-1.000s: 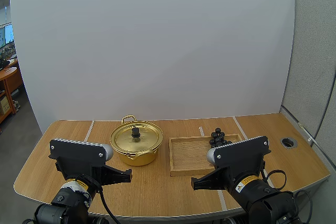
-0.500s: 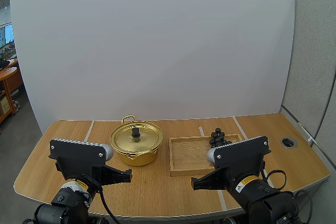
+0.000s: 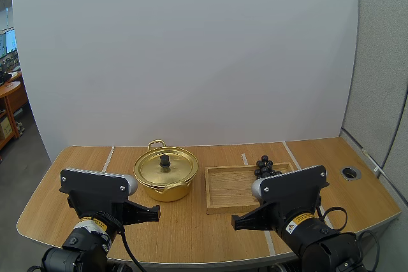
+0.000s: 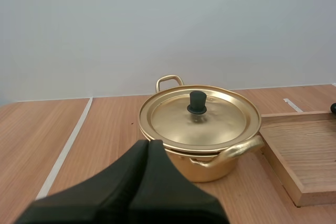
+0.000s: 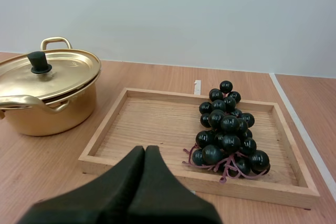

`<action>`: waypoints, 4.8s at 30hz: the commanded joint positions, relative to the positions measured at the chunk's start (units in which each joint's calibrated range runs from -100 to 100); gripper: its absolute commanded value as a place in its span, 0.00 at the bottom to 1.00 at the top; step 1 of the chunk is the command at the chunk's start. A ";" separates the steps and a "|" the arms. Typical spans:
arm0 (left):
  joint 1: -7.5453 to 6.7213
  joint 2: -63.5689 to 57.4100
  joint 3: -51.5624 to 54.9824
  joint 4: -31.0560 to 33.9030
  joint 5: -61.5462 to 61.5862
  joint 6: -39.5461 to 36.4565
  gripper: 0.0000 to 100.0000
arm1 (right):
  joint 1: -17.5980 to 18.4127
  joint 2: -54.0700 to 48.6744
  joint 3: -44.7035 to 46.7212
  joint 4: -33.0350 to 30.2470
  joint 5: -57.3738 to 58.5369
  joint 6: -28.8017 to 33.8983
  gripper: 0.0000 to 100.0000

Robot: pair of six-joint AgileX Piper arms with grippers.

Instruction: Open the pot, put the grape inside, and close it

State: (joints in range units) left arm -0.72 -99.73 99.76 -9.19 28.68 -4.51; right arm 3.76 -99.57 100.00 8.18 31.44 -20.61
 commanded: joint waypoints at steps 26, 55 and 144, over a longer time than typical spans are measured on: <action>0.01 -0.27 -29.03 1.31 5.52 -0.20 0.00 | -0.20 -0.43 -31.03 -4.12 19.64 2.38 0.00; 0.01 44.05 -54.60 0.68 18.59 3.12 0.00 | -0.20 26.51 -42.74 -17.09 34.54 11.76 0.00; -4.20 107.63 -82.86 -1.31 55.27 28.50 1.00 | -0.20 42.47 -45.82 -21.31 42.03 19.87 1.00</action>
State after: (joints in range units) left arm -4.76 6.42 17.40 -10.48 83.59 24.47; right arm 3.76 -56.86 54.50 -12.75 72.99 -1.03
